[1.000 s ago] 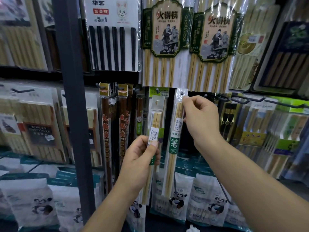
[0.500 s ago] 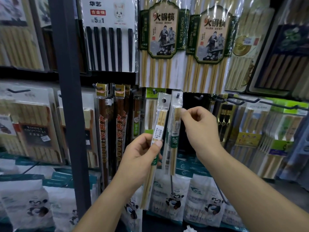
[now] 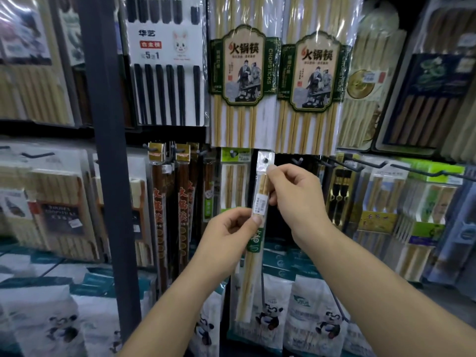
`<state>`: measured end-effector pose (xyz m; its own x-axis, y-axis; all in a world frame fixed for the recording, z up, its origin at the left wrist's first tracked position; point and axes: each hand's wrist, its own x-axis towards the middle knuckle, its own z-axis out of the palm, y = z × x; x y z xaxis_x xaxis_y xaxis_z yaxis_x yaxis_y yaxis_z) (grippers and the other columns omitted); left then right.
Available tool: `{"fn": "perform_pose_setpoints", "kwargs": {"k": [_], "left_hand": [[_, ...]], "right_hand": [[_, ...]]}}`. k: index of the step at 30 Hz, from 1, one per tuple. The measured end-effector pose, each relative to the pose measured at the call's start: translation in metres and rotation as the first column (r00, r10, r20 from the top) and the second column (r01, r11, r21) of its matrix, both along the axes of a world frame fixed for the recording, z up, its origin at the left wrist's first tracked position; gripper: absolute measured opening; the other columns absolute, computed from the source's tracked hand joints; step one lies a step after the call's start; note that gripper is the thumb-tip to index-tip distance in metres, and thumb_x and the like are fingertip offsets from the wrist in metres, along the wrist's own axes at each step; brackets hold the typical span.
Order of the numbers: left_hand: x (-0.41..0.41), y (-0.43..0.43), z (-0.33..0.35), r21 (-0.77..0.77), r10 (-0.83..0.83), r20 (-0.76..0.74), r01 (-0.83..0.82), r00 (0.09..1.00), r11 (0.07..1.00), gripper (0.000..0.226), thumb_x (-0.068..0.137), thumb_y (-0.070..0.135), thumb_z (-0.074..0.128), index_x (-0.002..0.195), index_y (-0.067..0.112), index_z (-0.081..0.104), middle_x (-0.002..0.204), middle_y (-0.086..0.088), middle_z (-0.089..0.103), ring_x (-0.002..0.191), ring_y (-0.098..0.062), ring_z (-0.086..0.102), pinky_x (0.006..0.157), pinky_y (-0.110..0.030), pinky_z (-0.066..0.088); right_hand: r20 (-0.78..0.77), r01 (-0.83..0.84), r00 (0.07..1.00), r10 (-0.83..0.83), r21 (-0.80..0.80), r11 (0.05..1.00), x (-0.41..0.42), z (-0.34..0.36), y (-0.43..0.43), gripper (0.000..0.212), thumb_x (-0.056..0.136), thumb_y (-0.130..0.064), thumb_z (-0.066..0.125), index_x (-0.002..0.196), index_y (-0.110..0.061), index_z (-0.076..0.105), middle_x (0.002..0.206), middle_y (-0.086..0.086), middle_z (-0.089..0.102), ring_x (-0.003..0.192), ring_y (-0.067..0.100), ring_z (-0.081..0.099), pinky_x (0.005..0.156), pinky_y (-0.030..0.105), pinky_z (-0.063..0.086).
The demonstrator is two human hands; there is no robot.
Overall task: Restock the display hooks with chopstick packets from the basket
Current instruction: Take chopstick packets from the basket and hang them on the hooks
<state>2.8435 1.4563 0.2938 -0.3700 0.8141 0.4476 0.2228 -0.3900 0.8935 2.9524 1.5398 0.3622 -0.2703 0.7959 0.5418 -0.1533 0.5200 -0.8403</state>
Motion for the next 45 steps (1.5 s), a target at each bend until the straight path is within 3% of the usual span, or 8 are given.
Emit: {"fn": "perform_pose_setpoints", "kwargs": {"k": [11, 21, 25, 27, 32, 36, 40, 45], "left_hand": [[0.004, 0.011, 0.003, -0.047, 0.012, -0.014, -0.012, 1.0, 0.999, 0.007, 0.098, 0.019, 0.067, 0.092, 0.017, 0.07, 0.069, 0.01, 0.062, 0.062, -0.005, 0.06, 0.055, -0.024, 0.055], [0.003, 0.011, 0.005, -0.039, 0.029, -0.038, -0.03, 0.999, 0.999, 0.006, 0.098, 0.017, 0.066, 0.094, 0.015, 0.069, 0.068, 0.01, 0.063, 0.059, -0.005, 0.06, 0.054, -0.023, 0.056], [0.001, 0.012, 0.004, -0.105, 0.055, -0.036, -0.058, 0.998, 0.993, 0.008, 0.098, 0.023, 0.067, 0.104, 0.022, 0.063, 0.086, -0.001, 0.066, 0.062, -0.011, 0.065, 0.059, -0.033, 0.062], [-0.001, 0.015, 0.004, -0.106, 0.112, -0.022, -0.114, 0.993, 0.988, 0.018, 0.098, 0.031, 0.067, 0.11, 0.029, 0.054, 0.099, -0.004, 0.064, 0.075, -0.012, 0.069, 0.061, -0.033, 0.062], [-0.008, 0.031, 0.015, -0.052, 0.226, -0.212, -0.242, 0.951, 0.969, 0.052, 0.087, 0.069, 0.049, 0.126, 0.035, 0.044, 0.12, 0.013, 0.055, 0.106, 0.002, 0.056, 0.084, -0.022, 0.048], [-0.004, 0.053, 0.027, -0.071, 0.157, -0.18, -0.172, 0.971, 0.983, 0.07, 0.09, 0.067, 0.045, 0.148, 0.029, 0.039, 0.132, 0.012, 0.056, 0.114, 0.004, 0.055, 0.093, -0.025, 0.048], [0.001, 0.069, 0.025, -0.081, 0.071, -0.083, -0.077, 0.994, 0.994, 0.046, 0.1, 0.05, 0.047, 0.143, 0.032, 0.049, 0.132, 0.012, 0.063, 0.124, -0.006, 0.058, 0.112, -0.039, 0.045], [0.002, 0.079, 0.019, -0.063, 0.02, -0.013, -0.02, 1.0, 0.998, 0.052, 0.107, 0.045, 0.043, 0.156, 0.028, 0.037, 0.148, 0.012, 0.053, 0.135, -0.001, 0.047, 0.108, -0.019, 0.038]], "right_hand": [[0.051, 0.132, 0.99, -0.134, 0.05, 0.99, -0.005, 0.004, 0.012, 0.033, 0.097, -0.026, 0.061, 0.071, -0.006, 0.064, 0.061, -0.002, 0.054, 0.063, 0.011, 0.051, 0.067, 0.047, 0.054], [0.066, 0.162, 0.983, -0.169, 0.1, 0.982, -0.008, 0.004, 0.018, 0.041, 0.098, -0.028, 0.06, 0.063, -0.008, 0.058, 0.053, -0.008, 0.048, 0.054, 0.007, 0.045, 0.063, 0.033, 0.046], [0.107, 0.147, 0.982, -0.154, 0.072, 0.987, -0.006, -0.005, 0.023, 0.039, 0.098, -0.036, 0.062, 0.067, -0.012, 0.063, 0.055, -0.011, 0.053, 0.058, 0.006, 0.052, 0.07, 0.04, 0.056], [0.121, 0.163, 0.977, -0.174, 0.098, 0.982, -0.003, -0.013, 0.026, 0.034, 0.096, -0.042, 0.064, 0.071, -0.019, 0.066, 0.057, -0.013, 0.057, 0.058, 0.001, 0.053, 0.063, 0.028, 0.054], [0.148, 0.205, 0.961, -0.233, 0.183, 0.962, 0.0, -0.037, 0.031, 0.019, 0.094, -0.044, 0.066, 0.098, -0.026, 0.061, 0.086, -0.013, 0.063, 0.076, -0.002, 0.058, 0.066, 0.014, 0.045], [0.299, 0.043, 0.948, -0.108, 0.215, 0.976, -0.008, -0.062, 0.038, 0.059, 0.102, -0.046, 0.051, 0.154, -0.033, 0.026, 0.155, -0.012, 0.034, 0.133, -0.007, 0.039, 0.108, 0.022, 0.037], [0.415, -0.149, 0.909, 0.033, 0.249, 0.957, -0.015, -0.079, 0.047, 0.071, 0.107, -0.046, 0.041, 0.161, -0.038, -0.004, 0.164, -0.025, 0.004, 0.144, -0.02, 0.006, 0.118, 0.017, 0.016], [0.43, -0.249, 0.891, 0.147, 0.19, 0.95, -0.016, -0.092, 0.06, 0.078, 0.102, -0.062, 0.036, 0.16, -0.039, -0.011, 0.169, -0.021, -0.004, 0.15, -0.01, 0.002, 0.123, 0.025, 0.015]]}}
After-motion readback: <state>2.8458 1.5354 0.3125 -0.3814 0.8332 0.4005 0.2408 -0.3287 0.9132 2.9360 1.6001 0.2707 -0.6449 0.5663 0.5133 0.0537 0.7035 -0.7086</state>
